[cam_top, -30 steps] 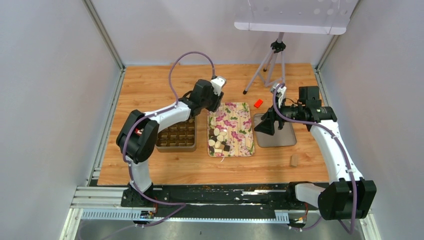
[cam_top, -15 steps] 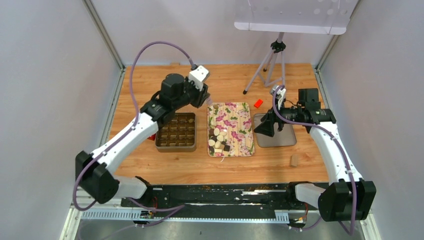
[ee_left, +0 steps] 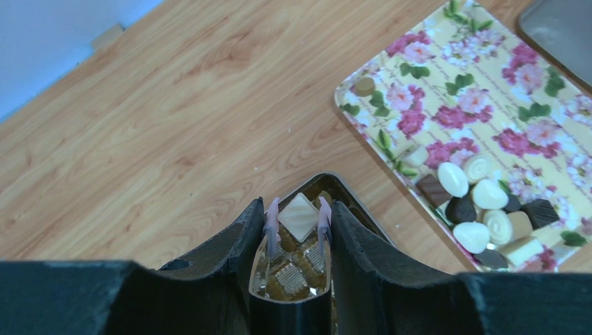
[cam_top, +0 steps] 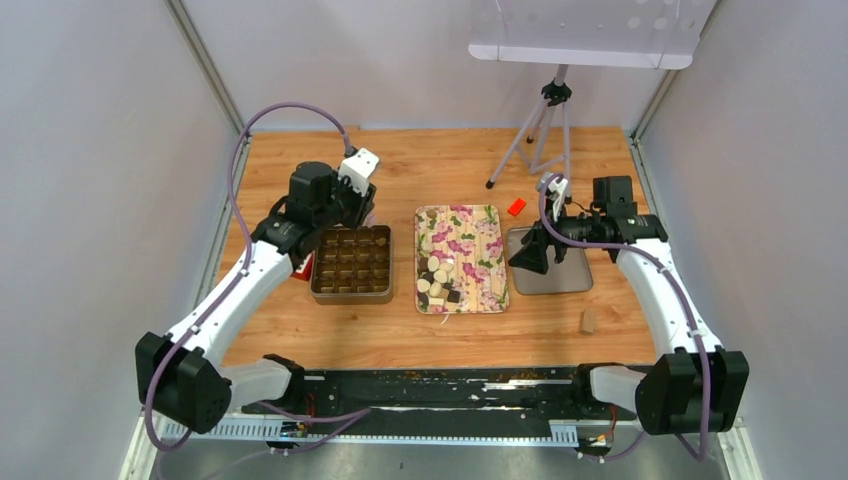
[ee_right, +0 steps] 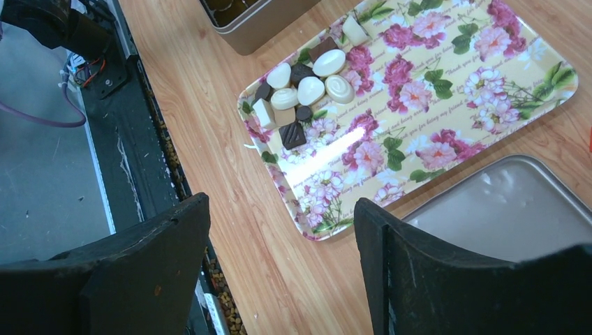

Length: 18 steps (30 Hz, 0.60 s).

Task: Pack the chocolate
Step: Place the fake chocolate in the packing box.

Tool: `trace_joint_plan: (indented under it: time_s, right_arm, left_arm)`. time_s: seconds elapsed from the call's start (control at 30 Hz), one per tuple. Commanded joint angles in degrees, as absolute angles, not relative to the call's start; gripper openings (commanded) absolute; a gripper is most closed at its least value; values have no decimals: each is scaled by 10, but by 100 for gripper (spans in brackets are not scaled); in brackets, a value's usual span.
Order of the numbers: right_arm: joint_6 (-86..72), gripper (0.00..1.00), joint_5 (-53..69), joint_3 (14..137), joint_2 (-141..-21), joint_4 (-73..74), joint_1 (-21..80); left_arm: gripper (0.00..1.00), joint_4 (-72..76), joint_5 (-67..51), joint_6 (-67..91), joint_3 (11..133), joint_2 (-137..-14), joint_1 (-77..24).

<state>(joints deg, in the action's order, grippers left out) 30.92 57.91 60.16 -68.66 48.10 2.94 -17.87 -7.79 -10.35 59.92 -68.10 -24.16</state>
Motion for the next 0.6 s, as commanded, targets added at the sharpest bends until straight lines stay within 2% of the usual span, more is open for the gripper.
trace_joint_plan:
  time_s: [0.0, 0.3, 0.57]
  right_arm:
    - [324, 75, 580, 622, -704, 470, 32]
    - [331, 75, 572, 633, -731, 486, 32]
    - [339, 74, 567, 641, -745, 490, 32]
  left_arm:
    - [16, -134, -72, -82, 601, -715, -219]
    - [16, -81, -36, -40, 592, -801, -209]
    - [27, -87, -32, -37, 592, -821, -197]
